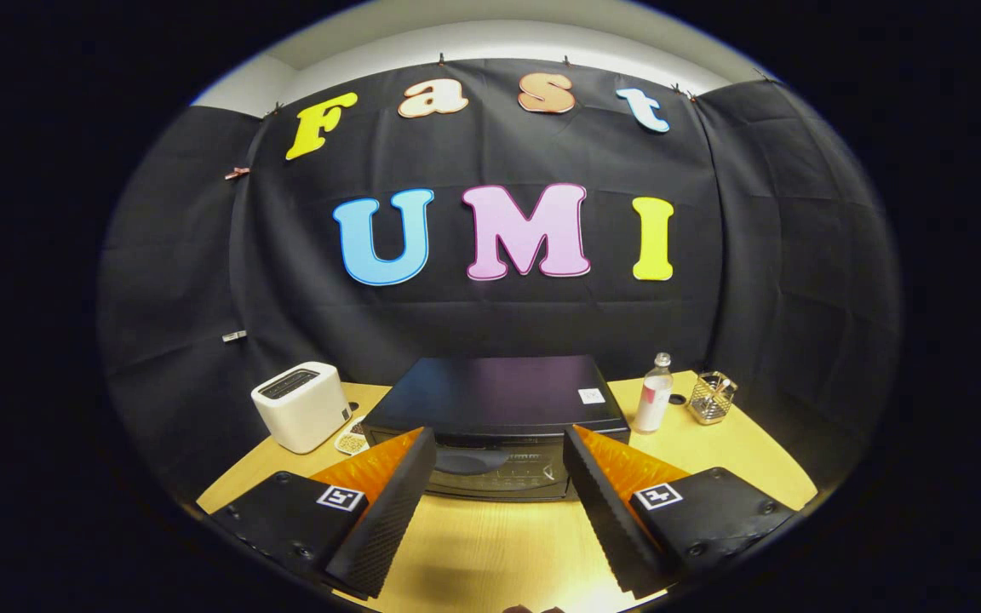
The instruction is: Open the toaster oven, put the food inside, and close the toaster oven door.
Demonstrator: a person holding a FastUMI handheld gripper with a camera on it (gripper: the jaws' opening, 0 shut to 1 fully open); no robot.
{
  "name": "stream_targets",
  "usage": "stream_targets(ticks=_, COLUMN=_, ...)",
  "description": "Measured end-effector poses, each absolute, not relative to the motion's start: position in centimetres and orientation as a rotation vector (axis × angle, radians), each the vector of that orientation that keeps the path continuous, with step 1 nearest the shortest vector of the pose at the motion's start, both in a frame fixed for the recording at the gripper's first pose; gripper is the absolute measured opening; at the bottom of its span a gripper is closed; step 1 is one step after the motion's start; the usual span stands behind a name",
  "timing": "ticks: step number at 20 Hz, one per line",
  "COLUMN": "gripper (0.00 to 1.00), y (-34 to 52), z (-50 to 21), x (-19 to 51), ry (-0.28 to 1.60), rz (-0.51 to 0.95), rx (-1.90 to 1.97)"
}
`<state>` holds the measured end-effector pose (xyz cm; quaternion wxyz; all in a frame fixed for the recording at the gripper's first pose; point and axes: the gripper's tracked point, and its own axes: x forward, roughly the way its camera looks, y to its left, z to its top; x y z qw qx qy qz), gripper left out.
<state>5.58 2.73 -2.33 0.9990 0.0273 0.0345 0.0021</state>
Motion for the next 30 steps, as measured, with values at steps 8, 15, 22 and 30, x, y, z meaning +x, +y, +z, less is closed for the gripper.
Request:
stream_targets(ticks=8, gripper=0.99, y=4.7, z=-5.5, x=12.4, ry=0.129, rz=-0.083, rx=0.061)
stream_targets(ticks=15, gripper=0.99, y=6.2, z=-8.8, x=16.2, ry=0.174, rz=-0.097, rx=-0.007)
stream_targets(ticks=22, gripper=0.99, y=7.1, z=-10.6, x=17.4, ry=0.208, rz=-0.096, rx=-0.004)
stream_targets(ticks=30, gripper=0.99, y=7.2, z=-11.4, x=16.7, ry=0.275, rz=-0.107, rx=0.011)
